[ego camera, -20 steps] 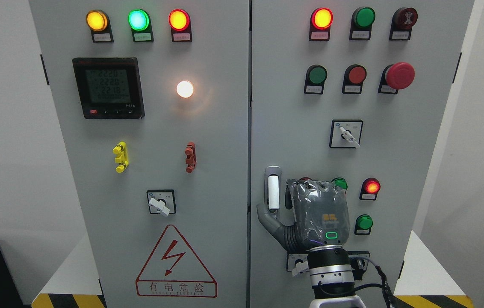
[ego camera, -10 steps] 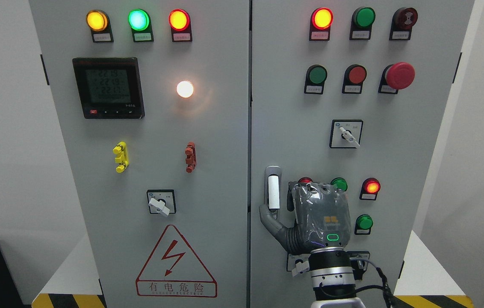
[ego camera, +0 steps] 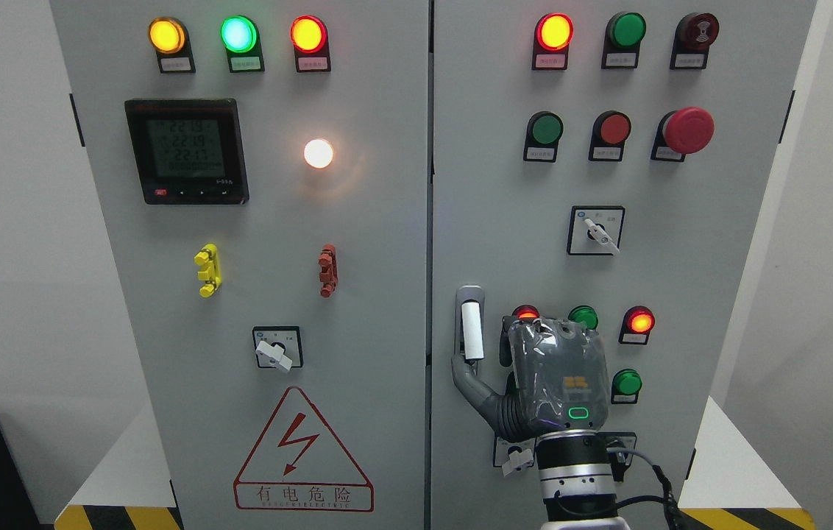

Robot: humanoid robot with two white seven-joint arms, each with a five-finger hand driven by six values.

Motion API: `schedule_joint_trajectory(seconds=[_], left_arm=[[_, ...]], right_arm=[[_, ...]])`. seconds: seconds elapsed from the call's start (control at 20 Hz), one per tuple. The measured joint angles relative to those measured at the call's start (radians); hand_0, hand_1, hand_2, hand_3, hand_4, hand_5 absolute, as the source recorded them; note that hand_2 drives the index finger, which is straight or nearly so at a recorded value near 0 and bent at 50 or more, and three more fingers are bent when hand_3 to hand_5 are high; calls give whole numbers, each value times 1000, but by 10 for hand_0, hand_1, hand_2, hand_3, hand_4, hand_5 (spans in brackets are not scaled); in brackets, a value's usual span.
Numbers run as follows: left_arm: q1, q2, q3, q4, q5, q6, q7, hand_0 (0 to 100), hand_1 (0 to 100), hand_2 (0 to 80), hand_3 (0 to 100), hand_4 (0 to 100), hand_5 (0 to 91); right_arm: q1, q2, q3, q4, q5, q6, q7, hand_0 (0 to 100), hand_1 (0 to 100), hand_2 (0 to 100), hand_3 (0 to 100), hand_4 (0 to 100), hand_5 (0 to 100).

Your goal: Release door handle

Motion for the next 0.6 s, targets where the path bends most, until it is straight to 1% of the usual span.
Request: schedule_joint_trajectory(seconds=[0.6], left_arm=[[0, 0, 0, 0, 0, 0, 0, 0, 0, 23, 93, 12, 0]], right_arm=[[2, 0, -15, -5, 0, 0, -3, 305, 385, 802, 1000, 985, 923]])
